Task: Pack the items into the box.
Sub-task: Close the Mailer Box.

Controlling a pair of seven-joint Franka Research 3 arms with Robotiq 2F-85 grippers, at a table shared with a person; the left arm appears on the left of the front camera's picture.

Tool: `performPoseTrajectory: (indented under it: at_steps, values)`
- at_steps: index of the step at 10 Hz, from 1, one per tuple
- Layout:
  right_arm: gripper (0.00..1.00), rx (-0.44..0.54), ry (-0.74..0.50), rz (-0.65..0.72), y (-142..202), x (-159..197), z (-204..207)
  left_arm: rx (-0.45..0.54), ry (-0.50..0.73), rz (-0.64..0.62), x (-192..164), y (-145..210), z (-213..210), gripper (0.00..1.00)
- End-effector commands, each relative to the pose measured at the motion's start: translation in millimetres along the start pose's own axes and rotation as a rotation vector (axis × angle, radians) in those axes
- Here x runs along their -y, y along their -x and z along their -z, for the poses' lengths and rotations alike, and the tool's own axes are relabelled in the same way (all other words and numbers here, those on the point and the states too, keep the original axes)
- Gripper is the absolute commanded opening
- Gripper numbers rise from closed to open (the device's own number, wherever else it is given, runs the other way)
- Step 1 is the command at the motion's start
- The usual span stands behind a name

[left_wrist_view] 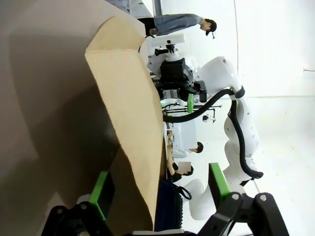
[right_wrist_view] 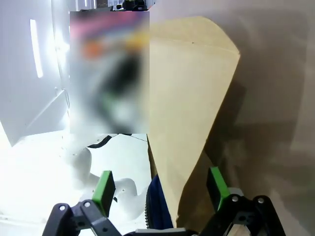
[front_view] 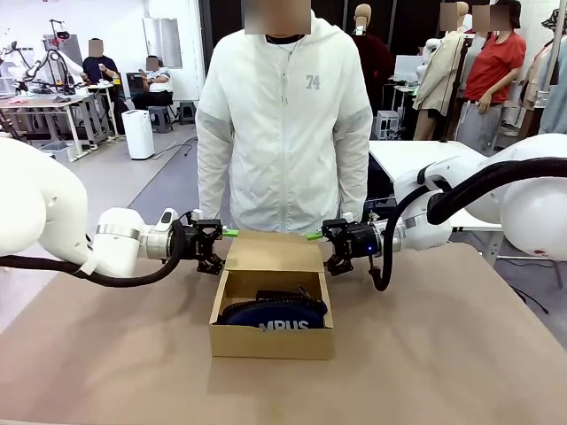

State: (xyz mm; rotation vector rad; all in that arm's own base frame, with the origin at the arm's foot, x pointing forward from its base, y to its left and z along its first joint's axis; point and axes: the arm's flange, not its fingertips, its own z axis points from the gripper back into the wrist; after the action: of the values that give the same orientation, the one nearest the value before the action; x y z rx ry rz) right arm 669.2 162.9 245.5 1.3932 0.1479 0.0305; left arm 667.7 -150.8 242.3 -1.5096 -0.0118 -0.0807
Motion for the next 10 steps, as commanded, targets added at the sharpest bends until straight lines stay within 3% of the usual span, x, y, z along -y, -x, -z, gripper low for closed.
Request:
performPoseTrajectory:
  at_steps: [1,4,5,10]
  values:
    - [0.94,-0.010,0.002,-0.048,-6.7,-3.0,2.2,-0.051,0.025,0.007,-1.1,-2.7,0.5,1.00]
    - [0.38,-0.006,-0.007,-0.051,-5.2,-3.3,2.3,-0.062,0.020,0.015,2.7,0.8,0.4,0.42]
    - [0.29,0.016,-0.021,-0.055,-4.6,-4.3,2.4,-0.076,0.007,-0.001,1.6,-0.4,1.5,0.23]
    - [0.29,-0.007,-0.001,-0.082,-0.1,-6.2,3.5,-0.074,-0.003,0.012,1.3,0.0,3.9,0.23]
